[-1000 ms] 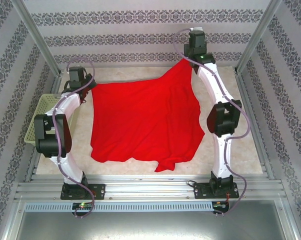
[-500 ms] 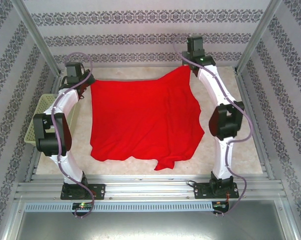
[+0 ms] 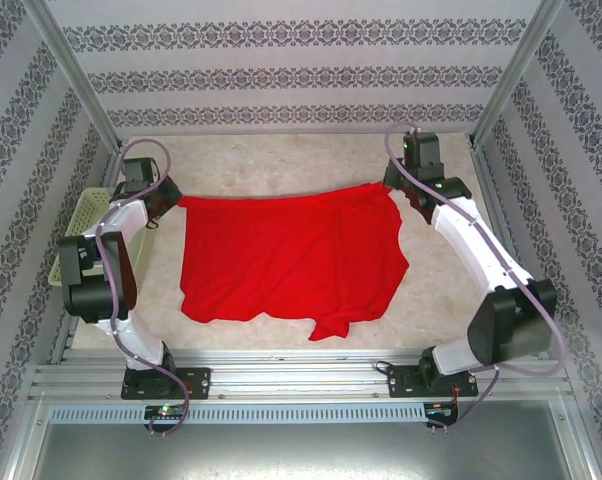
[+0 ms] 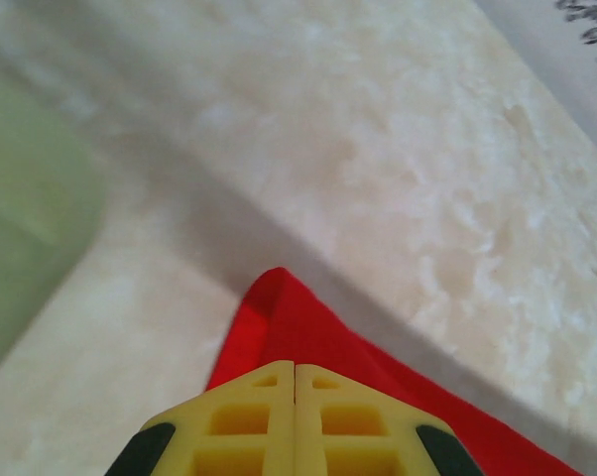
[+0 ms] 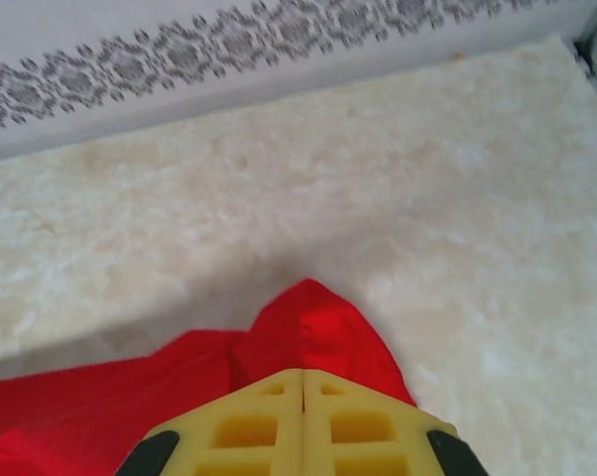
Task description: Fold the inside-out t-shirt
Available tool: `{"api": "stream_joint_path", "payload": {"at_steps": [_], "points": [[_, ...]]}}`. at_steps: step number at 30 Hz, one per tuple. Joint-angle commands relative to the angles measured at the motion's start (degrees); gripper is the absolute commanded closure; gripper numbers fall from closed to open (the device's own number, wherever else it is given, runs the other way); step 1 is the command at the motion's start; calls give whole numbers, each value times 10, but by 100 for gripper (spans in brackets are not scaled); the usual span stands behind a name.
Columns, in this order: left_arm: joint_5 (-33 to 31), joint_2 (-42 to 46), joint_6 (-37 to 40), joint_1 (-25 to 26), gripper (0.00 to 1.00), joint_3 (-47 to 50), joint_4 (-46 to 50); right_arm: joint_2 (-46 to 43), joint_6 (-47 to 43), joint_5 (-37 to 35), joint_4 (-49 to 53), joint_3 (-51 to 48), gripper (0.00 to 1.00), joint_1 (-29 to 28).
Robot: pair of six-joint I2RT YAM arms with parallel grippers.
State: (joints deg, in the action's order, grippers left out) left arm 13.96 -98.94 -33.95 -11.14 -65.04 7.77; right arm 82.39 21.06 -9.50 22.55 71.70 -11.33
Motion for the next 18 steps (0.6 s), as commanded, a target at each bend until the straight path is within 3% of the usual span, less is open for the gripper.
{"api": "stream_joint_path", "payload": {"at_steps": [1,13,14,15,16,18], "points": [[22,53,-30,-1,100,36,-3,-42,51,32,-1,-61,100,4],[-18,179,-96,-1,100,213,-19,-184,168,53,27,-269,100,-15],[-22,188,-100,-1,95,223,-14,-192,176,52,25,-284,100,-16],[-22,195,-103,-1,81,233,-16,-198,181,58,19,-298,97,-17],[-26,203,-102,-1,68,236,-8,-201,183,62,17,-305,82,-16],[-47,219,-95,0,55,223,22,-201,174,56,26,-295,54,-16]]}}
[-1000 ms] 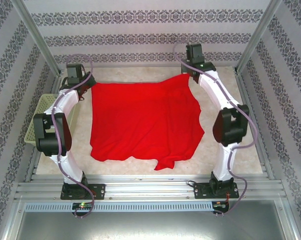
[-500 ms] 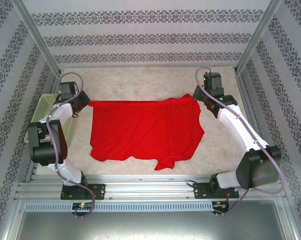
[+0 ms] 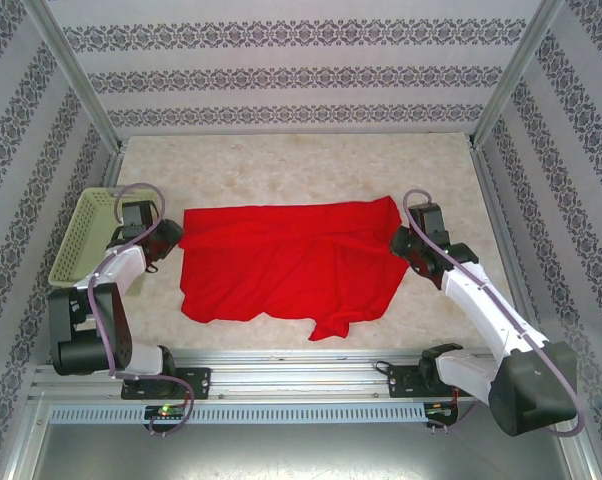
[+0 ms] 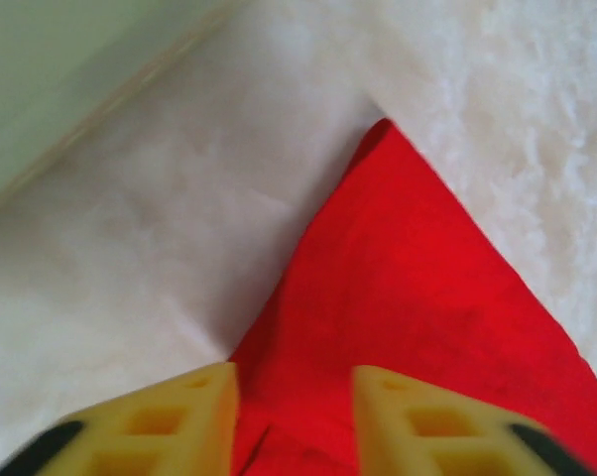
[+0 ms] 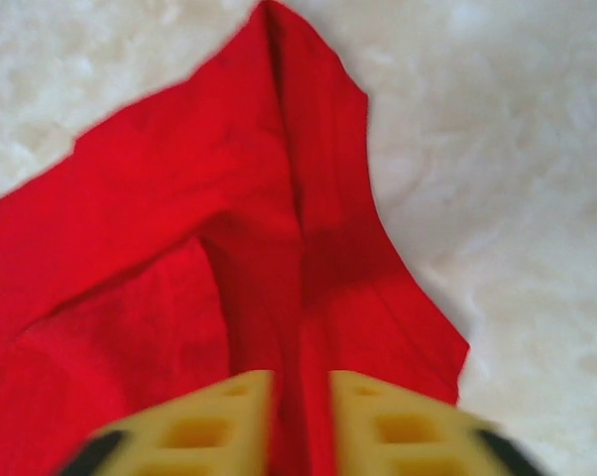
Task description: Fold the inside-out t-shirt
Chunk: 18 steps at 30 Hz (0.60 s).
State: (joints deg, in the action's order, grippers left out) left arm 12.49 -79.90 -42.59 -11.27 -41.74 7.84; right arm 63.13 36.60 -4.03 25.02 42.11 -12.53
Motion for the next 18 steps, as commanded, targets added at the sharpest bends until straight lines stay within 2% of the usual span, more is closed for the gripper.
{"api": "stream_joint_path", "payload": {"at_steps": [1,5,9,14,18], "points": [[-40,36,0,2,51,-24,36,-5,8,-7,11,18,47,-4],[-75,51,39,47,46,-92,66,28,-26,-15,10,92,41,-8],[-52,-22,51,106,44,-137,35,129,-22,15,-26,156,40,-12],[-6,-152,36,113,44,-181,-13,287,-5,62,-62,238,43,-4],[8,-245,46,113,45,-235,-3,398,14,103,-90,293,46,15]]}}
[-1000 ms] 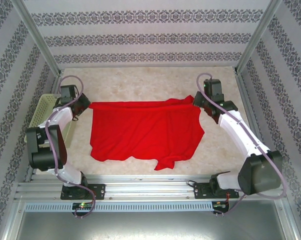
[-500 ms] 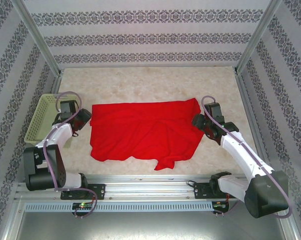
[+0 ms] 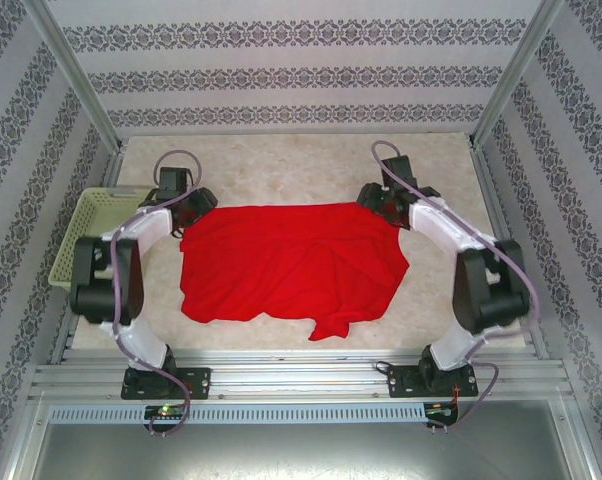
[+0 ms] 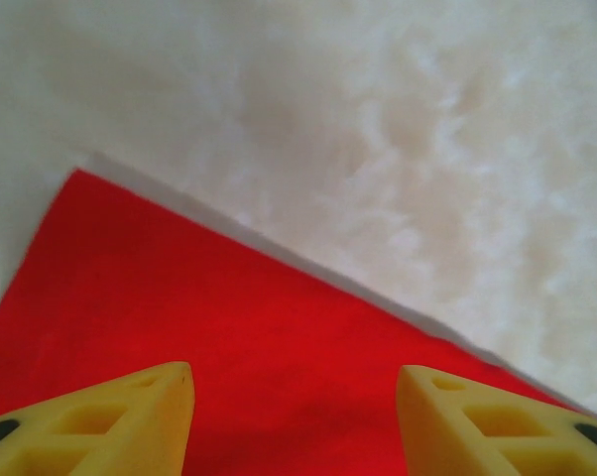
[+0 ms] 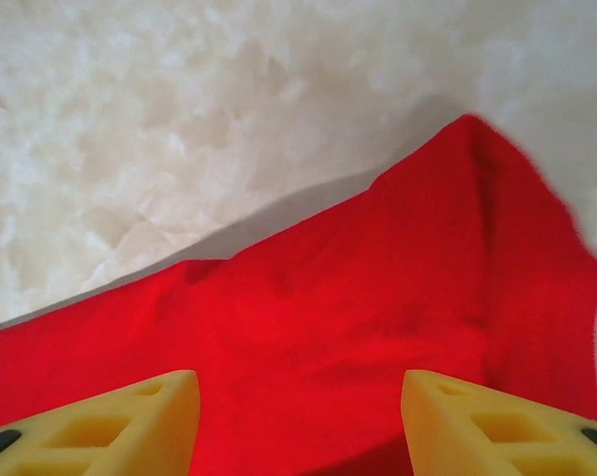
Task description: Fold the inside-out t-shirt
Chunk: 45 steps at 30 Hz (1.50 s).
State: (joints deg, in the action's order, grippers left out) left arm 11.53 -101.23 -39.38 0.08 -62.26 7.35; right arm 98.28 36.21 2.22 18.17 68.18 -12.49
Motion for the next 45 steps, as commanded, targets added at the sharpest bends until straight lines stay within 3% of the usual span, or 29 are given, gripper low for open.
{"api": "stream_joint_path", "payload": {"at_steps": [1,6,11,17,30,35,39,45], "points": [[18,-47,13,-1,45,-36,-1,74,25,48,-17,48,47,19],[3,-79,-15,-13,45,-4,-15,142,75,39,-10,60,52,55],[-43,-51,-45,-24,44,80,-41,144,104,10,-7,31,54,67],[-44,-57,-73,-25,44,87,-59,163,114,-13,16,68,55,71],[-8,-173,-80,-18,45,-101,-68,326,94,30,99,339,56,115],[32,-236,-66,-15,45,-249,-1,391,79,64,142,480,56,134],[-27,-165,-28,-6,40,-256,95,310,28,45,150,431,52,127],[-121,63,-13,14,35,-60,131,57,-28,27,87,147,45,73]]}}
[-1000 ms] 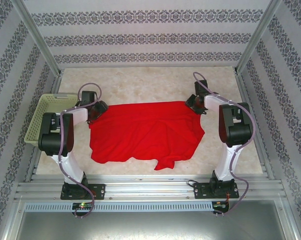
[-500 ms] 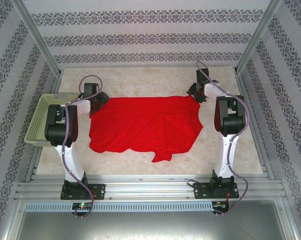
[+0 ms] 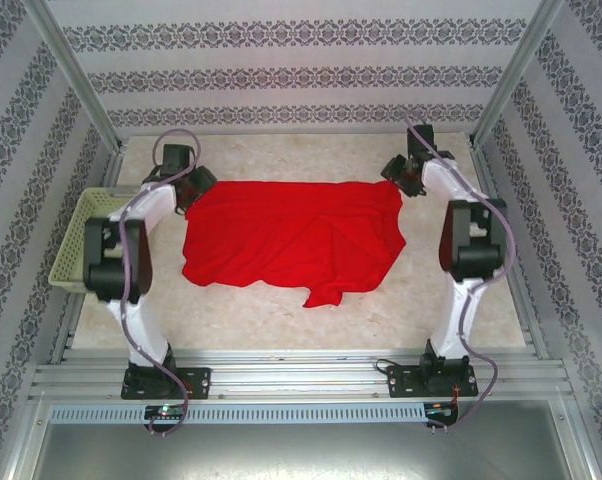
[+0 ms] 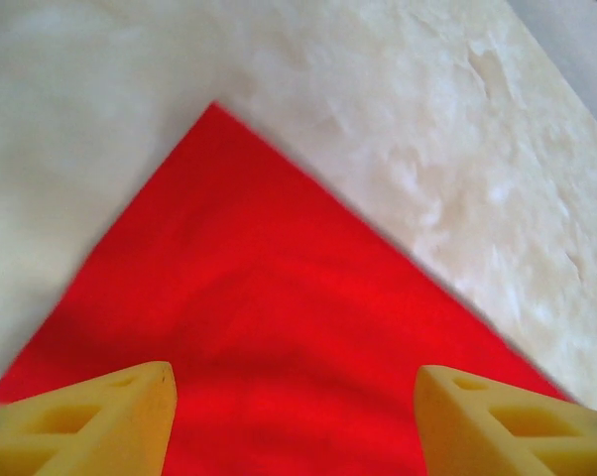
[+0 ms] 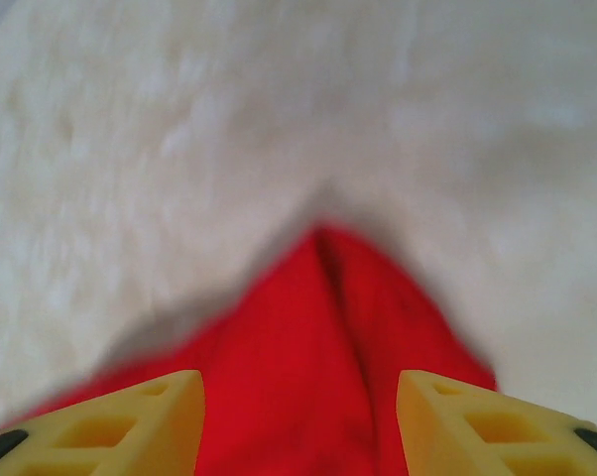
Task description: Fold the inside-out t-shirt
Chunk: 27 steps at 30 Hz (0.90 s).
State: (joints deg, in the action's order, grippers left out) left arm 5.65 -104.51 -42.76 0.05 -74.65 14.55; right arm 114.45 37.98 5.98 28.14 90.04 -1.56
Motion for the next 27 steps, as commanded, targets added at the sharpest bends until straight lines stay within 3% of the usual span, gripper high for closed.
{"api": "stream_joint_path", "payload": {"at_steps": [1,8,13,23,27], "points": [[-74,137,19,21,35,104,59,-140,-54,-17,-14,-116,44,-53],[-102,346,16,36,35,315,102,-342,-59,-34,-9,-327,42,-162],[-77,438,7,35,37,421,93,-409,-43,-53,-1,-410,42,-260],[-10,323,-5,12,44,450,-18,-427,30,-55,-65,-510,41,-421],[17,257,-1,8,54,428,-51,-392,65,-65,-85,-521,43,-447]]}}
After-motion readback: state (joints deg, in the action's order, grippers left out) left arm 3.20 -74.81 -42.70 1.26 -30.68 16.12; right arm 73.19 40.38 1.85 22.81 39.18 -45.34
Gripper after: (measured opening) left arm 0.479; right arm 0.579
